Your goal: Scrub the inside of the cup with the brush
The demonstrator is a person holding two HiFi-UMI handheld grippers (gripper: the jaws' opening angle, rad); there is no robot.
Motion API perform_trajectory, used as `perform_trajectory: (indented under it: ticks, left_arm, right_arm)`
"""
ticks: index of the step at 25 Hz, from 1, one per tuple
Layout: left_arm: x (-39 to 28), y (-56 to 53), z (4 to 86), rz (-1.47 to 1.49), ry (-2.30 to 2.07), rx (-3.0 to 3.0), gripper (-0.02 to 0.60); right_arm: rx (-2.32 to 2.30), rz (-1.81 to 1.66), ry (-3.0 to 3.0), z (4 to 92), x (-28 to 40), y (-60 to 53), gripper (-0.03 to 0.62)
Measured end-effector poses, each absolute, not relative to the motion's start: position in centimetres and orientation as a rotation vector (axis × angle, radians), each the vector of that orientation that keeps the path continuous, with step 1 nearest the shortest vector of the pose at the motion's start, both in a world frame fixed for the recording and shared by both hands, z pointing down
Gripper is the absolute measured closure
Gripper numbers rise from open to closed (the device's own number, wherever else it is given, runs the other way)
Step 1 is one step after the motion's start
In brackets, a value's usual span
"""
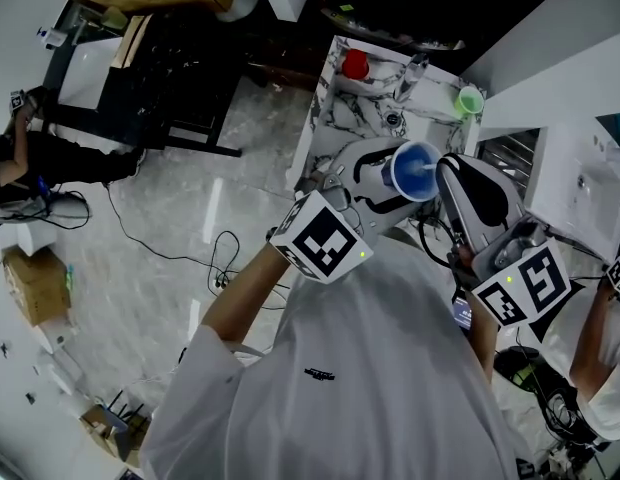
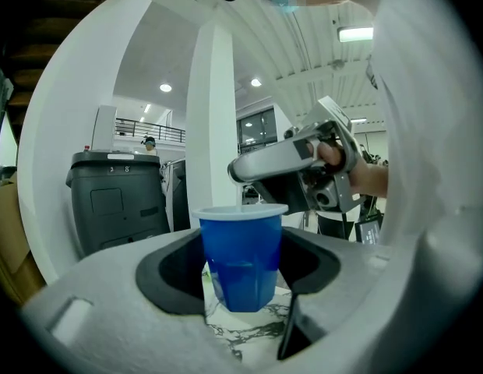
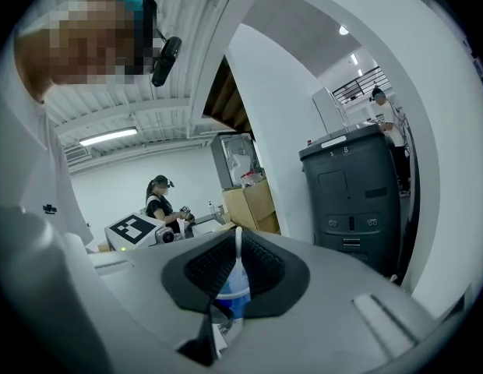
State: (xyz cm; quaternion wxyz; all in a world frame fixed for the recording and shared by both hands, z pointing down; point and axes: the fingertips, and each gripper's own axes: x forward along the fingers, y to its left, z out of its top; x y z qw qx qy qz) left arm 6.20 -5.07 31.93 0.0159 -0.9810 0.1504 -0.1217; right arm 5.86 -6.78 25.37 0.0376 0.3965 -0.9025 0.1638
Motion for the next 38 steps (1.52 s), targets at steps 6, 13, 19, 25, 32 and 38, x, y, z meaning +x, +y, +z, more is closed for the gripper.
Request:
perform_trajectory:
  ticks: [6, 13, 19, 25, 32, 38]
  left_arm:
    - [6.4, -4.7, 31.7, -0.374, 0.451, -3.051, 0.307]
    - [5.6, -5.5, 32.2, -0.357, 0.515, -3.070, 0.307]
    - [5.0, -6.2, 31.8, -0.328, 0.545, -3.069, 0.307]
    - [5.0, -6.4, 31.8, -0.336, 0.557, -3.062, 0.307]
    - [5.7, -5.8, 31.8, -0.356, 0.514, -3.046, 0.307]
    - [6.5, -4.9, 32.2, -0.385, 0.472, -3.030, 0.307]
  right_arm:
    - [1.144, 0.482, -2.810, 24.7, 4.3, -6.2, 0.566]
    - [1.065, 0.464, -2.814, 24.8, 3.0, -4.8, 0.566]
    - [1.094, 0.484, -2.787, 25.2, 3.8, -4.7, 0.566]
    - [1.151, 0.492, -2.759, 25.8, 5.4, -5.1, 0.567]
    - [1.226, 0.485, -2.752, 25.2, 6.9, -6.2, 0.566]
    - [1.221, 0.459, -2.779, 24.5, 6.7, -6.3, 0.566]
